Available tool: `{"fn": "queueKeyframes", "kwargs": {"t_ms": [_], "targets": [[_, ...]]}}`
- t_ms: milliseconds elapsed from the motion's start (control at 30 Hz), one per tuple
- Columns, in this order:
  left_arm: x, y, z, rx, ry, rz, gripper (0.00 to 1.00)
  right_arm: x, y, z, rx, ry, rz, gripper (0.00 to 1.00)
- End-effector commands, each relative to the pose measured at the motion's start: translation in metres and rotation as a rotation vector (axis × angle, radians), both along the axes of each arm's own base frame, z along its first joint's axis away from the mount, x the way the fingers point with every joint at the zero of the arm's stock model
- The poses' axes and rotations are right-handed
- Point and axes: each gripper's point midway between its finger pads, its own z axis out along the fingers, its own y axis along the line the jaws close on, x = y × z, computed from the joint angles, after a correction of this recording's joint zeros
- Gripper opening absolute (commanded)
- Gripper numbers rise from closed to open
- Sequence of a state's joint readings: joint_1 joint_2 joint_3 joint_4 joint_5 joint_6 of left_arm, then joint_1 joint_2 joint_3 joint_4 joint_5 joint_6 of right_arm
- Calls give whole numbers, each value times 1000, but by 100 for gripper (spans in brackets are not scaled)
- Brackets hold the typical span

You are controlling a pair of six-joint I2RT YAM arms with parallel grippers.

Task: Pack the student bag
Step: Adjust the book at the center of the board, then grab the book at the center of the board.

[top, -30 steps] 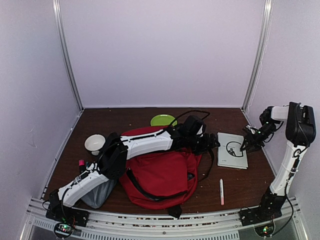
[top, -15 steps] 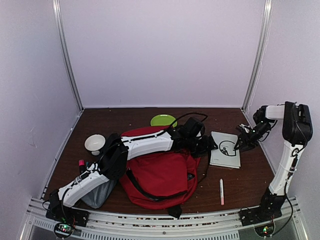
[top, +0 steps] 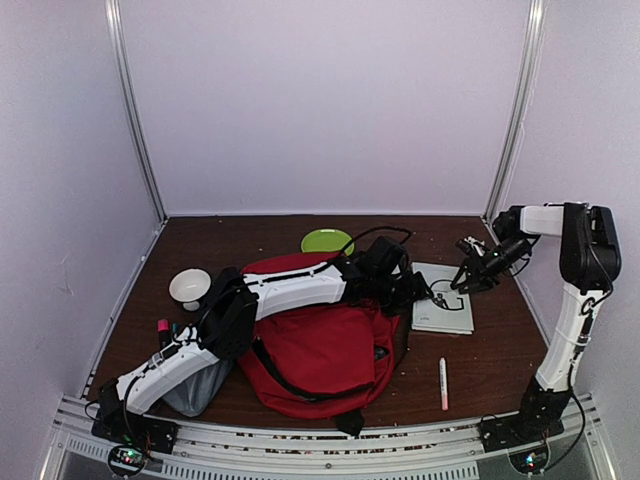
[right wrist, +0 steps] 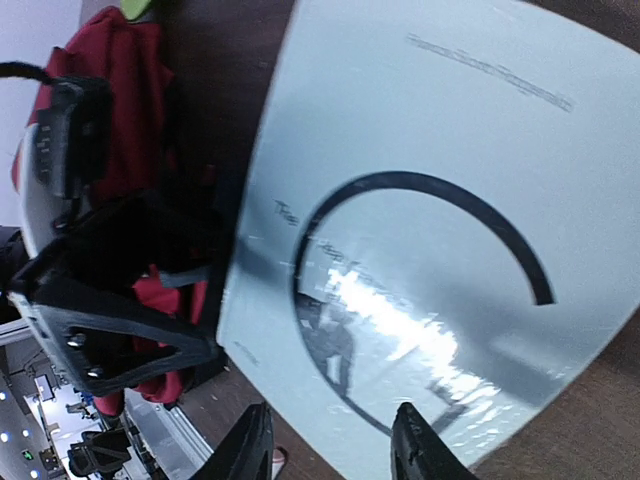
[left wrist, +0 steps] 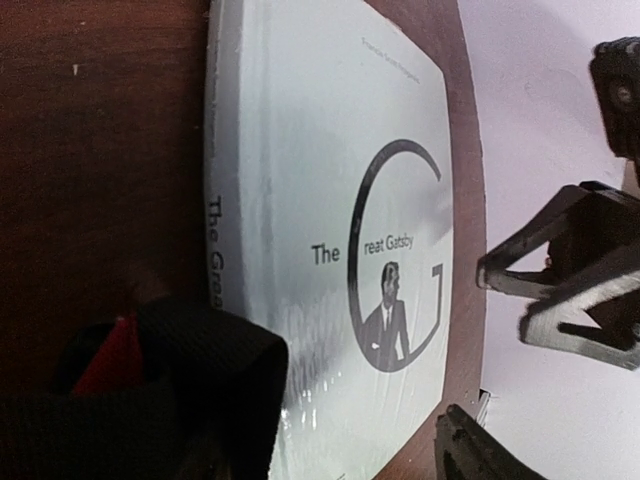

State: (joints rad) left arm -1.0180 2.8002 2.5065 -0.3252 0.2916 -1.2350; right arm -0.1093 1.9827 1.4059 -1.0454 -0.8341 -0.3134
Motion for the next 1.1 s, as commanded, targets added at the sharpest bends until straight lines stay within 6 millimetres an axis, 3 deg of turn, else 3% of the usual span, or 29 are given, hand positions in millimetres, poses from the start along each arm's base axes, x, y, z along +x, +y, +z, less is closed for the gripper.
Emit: {"fn": "queueKeyframes", "kwargs": {"t_ms": [0,100,233,300,600,700,867,967,1067], "targets": [[5,6,-28,14,27,11,74,1,26,63,129,-125,17,41],[6,10,-26,19,22,19,74,-1,22,73,97,-150,-14,41],[8,15,-22,35,1,26,74,7,-29,42,-67,-113,-193,48],[8,16,-20,39,-7,27,74,2,-42,24,-125,-66,-199,50],[9,14,-11,20,-28,17,71,-8,-56,-31,-216,91,-163,58],[9,12,-8,11,-36,9,71,-12,-47,-39,-170,151,-138,60],[8,9,-10,-8,-27,2,72,-27,-7,-43,-42,236,-38,57],[5,8,-14,-13,-8,-4,74,-31,16,-28,74,223,-9,51],[4,7,-15,-21,0,-9,74,-28,29,0,153,144,11,50]]}}
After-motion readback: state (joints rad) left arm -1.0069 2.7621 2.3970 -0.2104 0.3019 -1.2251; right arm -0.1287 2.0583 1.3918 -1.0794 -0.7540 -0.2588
